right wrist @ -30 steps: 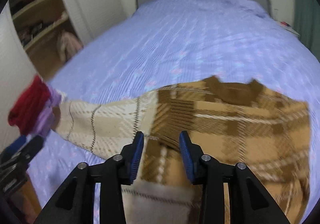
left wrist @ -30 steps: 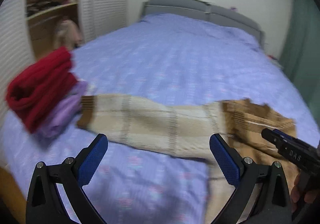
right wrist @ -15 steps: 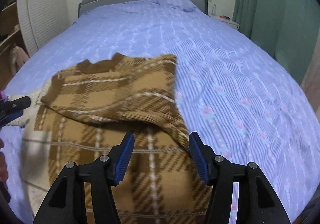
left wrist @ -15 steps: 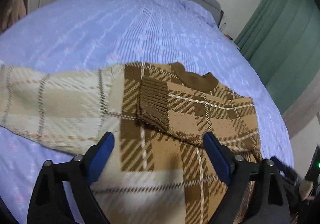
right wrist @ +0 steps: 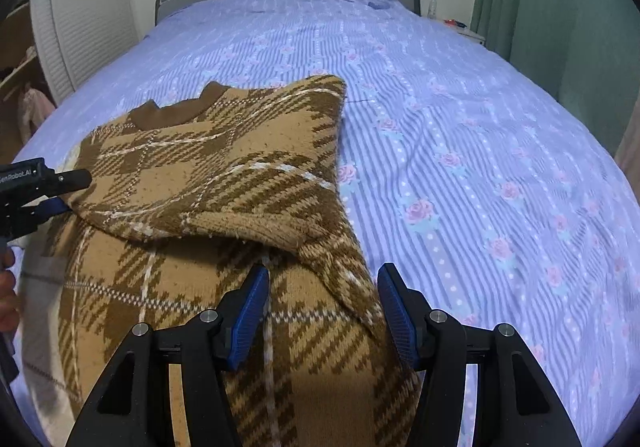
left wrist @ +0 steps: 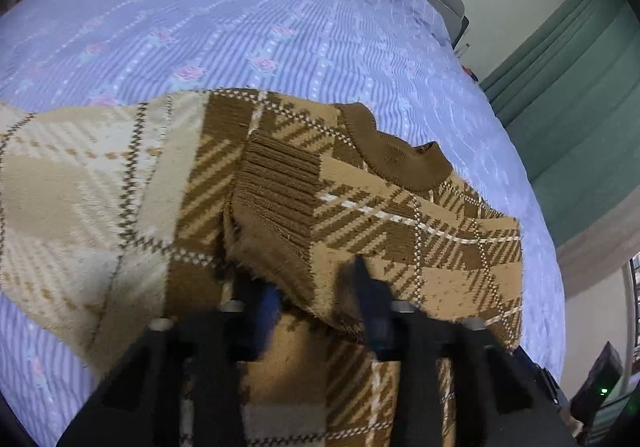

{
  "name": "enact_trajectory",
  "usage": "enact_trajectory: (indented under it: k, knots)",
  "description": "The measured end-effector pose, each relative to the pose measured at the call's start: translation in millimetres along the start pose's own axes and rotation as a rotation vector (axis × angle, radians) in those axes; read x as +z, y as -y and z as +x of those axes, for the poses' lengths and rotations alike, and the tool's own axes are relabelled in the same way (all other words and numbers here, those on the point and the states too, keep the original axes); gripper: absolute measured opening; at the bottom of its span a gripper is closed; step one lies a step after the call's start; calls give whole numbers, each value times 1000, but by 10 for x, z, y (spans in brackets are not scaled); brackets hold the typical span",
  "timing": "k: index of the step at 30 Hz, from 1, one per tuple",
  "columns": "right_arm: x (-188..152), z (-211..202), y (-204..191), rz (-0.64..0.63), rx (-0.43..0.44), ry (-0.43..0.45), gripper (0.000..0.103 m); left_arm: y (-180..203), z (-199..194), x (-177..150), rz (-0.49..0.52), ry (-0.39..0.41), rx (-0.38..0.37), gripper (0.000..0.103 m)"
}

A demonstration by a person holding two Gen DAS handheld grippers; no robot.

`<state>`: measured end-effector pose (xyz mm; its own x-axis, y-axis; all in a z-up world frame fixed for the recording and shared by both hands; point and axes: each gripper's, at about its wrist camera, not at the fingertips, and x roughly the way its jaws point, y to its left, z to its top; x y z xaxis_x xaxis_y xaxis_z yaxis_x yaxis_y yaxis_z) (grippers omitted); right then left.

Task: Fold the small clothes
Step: 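Lay the sleeve on the sweater body and open the right tool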

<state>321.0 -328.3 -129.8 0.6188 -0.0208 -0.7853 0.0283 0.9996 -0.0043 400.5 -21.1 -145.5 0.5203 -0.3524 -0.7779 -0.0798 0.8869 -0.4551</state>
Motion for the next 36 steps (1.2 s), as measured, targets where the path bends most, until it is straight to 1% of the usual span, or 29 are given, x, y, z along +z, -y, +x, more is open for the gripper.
enact_trajectory:
  k: [2,3,5,7,9,11,13,14,16,18,19,21,23,25,28,29,30,31,32,33,34,36]
  knots:
    - [46,85,-23,-19,-8,-6,57,8,-8,40,-6,-5,-16,14]
    - [72,131,-28,-24,-8,-8,57,2,-52,52,-11,1,-31,12]
    - [118,166,1,-16,-2,-4,57,22,-211,67,-7,42,-61,11]
    - [165,151,62,4,-11,8,57,61,-425,59,16,112,-42,11]
    - [185,67,143,27,-11,35,57,61,-556,26,30,149,-26,11]
    - [188,-5,210,42,-17,59,57,90,-531,-1,56,142,-12,11]
    - [188,-4,220,36,-31,54,59,105,-414,-58,92,127,43,11]
    - [182,24,210,24,-47,44,61,92,-351,-79,92,115,55,11]
    - [158,83,204,23,-64,18,62,-5,-254,-119,69,91,77,11]
    - [121,126,216,28,-45,-10,62,-92,-213,-143,48,76,78,11]
    - [97,141,222,21,-42,-19,62,-109,-200,-154,54,75,79,11]
    - [56,150,239,22,-34,-24,63,-88,-166,-174,98,69,93,12]
    - [41,153,275,38,-26,-26,66,-59,-146,-198,138,68,107,12]
    - [48,154,323,65,-9,-29,66,-49,-139,-196,155,60,109,13]
    - [45,137,318,75,-18,-39,66,-26,-178,-179,167,35,126,21]
    - [34,124,289,64,-33,-46,66,-13,-222,-173,174,38,147,30]
    - [26,86,252,45,-57,-49,66,-1,-291,-175,183,49,175,42]
    - [-7,28,230,26,-88,-52,66,7,-393,-181,193,70,180,47]
    - [-30,-19,207,15,-119,-57,66,8,-502,-196,201,95,168,52]
    - [-59,-96,195,13,-142,-53,66,6,-622,-220,210,116,157,56]
    - [-95,-200,194,27,-144,-43,66,4,-702,-241,213,126,163,57]
    - [-148,-393,199,71,-117,-22,66,-13,-909,-298,218,155,177,57]
